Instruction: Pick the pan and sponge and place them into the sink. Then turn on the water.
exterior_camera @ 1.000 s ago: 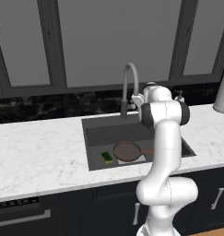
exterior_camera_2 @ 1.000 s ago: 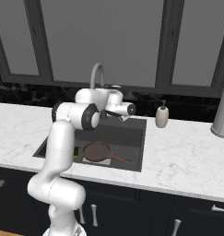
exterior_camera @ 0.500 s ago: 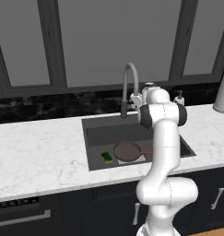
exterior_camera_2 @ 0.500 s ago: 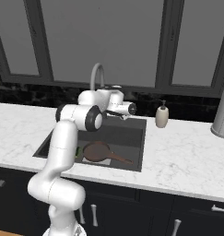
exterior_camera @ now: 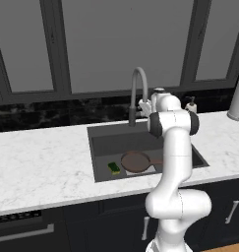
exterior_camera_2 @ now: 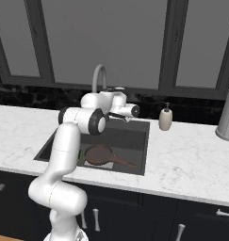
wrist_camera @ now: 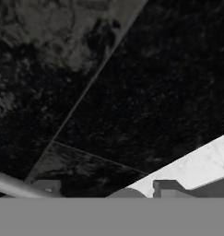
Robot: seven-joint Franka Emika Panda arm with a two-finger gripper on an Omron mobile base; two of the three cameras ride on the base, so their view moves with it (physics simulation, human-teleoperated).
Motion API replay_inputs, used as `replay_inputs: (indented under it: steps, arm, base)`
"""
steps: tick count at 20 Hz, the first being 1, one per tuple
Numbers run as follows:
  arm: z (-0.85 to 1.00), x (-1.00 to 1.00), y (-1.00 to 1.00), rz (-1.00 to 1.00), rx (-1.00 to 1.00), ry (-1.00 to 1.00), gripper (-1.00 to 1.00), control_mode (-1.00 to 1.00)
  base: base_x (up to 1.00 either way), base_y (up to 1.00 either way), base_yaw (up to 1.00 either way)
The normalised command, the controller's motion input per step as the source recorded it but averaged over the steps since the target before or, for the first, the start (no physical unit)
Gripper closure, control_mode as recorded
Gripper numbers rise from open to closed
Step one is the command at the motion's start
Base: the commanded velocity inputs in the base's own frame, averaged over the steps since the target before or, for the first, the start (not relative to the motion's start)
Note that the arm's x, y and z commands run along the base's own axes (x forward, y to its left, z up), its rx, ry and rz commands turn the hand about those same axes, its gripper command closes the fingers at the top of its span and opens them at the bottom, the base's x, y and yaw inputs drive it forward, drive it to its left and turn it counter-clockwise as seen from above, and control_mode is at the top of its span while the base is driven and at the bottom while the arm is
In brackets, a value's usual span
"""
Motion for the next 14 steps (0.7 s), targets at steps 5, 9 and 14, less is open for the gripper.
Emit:
replay_inputs:
  steps: [5,9,14]
  arm:
    - [0.00,0.00,0.00,0.00,0.00,0.00,1.00,-1.00]
    - [-0.14,0.11,0.00,0.00,0.09,0.00,1.00,-1.00]
    - [-0.07,0.03,-0.02,-0.01,0.11,-0.01,1.00,-1.00]
  base:
    - [0.00,0.00,0.00]
    - [0.00,0.00,0.00]
    - [0.00,0.00,0.00]
